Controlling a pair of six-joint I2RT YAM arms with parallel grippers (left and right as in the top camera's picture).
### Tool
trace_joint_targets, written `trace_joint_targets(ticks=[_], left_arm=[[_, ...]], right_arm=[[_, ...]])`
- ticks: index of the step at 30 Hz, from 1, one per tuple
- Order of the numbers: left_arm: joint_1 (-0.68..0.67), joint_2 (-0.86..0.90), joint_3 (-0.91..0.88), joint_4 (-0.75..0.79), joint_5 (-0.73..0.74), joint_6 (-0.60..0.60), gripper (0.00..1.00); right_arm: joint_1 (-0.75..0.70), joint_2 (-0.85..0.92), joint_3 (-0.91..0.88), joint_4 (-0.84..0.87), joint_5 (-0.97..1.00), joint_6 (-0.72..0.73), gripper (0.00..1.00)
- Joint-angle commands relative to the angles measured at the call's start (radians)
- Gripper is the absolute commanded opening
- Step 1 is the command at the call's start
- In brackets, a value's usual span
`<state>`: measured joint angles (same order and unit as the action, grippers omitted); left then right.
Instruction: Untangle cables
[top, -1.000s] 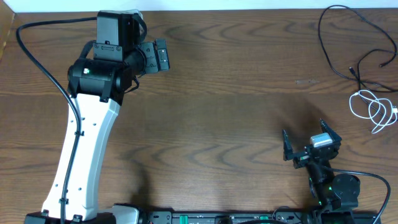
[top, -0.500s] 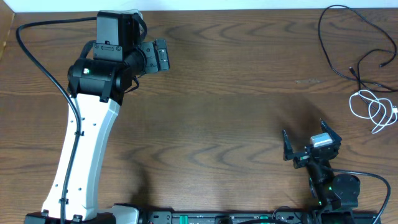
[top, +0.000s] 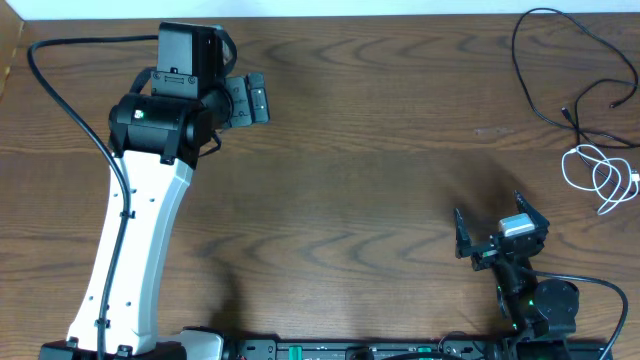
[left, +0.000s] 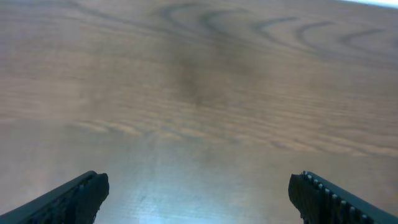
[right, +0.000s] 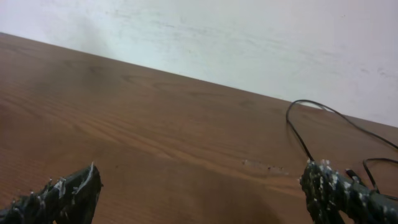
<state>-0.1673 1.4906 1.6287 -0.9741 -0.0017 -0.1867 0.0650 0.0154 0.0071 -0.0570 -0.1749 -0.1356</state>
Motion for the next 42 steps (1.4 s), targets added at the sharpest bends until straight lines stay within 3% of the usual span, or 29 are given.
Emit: trace_joint_targets(ticks=[1, 8, 18, 26, 33, 42], left_arm=[[0.005, -0.018, -0.002, -0.068, -0.054, 0.024, 0.98], [0.052, -0.199, -0.141, 0.018, -0.088, 0.036, 0.98], [0.190, -0.649, -0.673, 0.428, 0.039, 0.100, 0.98], [0.243, -1.031, -1.125, 0.752, 0.043, 0.127, 0.98], [0.243, -1.279, -1.392, 0.868, 0.043, 0.135, 0.98], [0.242, -1.431, -1.567, 0.972, 0.043, 0.173, 0.98]], right_arm=[[0.008, -0.002, -0.002, -0.005, 0.008, 0.015, 0.99], [0.008, -0.002, -0.002, -0.005, 0.008, 0.015, 0.99], [0.008, -0.002, -0.002, -0.005, 0.008, 0.015, 0.99], [0.008, -0.002, -0.002, -0.005, 0.008, 0.015, 0.99], [0.008, -0.002, -0.002, -0.005, 0.008, 0.015, 0.99], [0.008, -0.002, -0.002, -0.005, 0.008, 0.015, 0.99]])
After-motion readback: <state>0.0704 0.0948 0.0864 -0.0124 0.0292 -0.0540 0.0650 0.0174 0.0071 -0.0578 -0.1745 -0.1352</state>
